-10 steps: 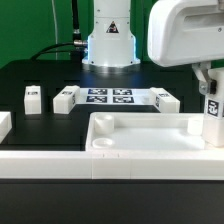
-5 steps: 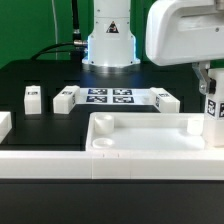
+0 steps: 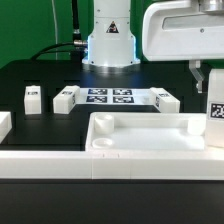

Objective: Assemble desk

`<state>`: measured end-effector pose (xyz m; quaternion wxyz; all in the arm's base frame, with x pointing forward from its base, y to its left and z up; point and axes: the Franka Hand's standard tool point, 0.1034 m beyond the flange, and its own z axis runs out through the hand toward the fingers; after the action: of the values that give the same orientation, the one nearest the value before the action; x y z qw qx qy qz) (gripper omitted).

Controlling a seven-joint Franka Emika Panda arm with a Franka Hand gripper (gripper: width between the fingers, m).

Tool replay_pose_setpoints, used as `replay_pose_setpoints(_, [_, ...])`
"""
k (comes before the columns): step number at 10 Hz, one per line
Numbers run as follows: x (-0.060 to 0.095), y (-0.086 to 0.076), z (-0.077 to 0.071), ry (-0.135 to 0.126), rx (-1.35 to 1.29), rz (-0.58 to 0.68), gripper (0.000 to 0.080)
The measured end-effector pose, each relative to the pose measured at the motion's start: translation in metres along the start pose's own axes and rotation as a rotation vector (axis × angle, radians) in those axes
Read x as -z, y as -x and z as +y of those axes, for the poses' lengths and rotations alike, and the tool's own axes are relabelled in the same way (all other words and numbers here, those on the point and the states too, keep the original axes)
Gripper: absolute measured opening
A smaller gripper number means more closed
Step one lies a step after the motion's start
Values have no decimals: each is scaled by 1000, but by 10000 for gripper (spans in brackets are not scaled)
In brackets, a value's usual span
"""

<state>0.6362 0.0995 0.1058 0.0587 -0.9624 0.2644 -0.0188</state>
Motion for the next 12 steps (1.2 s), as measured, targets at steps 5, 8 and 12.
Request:
replay_pose_setpoints(5, [-1,3,-2,-5,-490,-12,291])
replay_pose_setpoints(8, [-1,3,-2,-10,-561,-21,291])
replay_pose_setpoints(12, [0,2,-2,14,-184,-32,613])
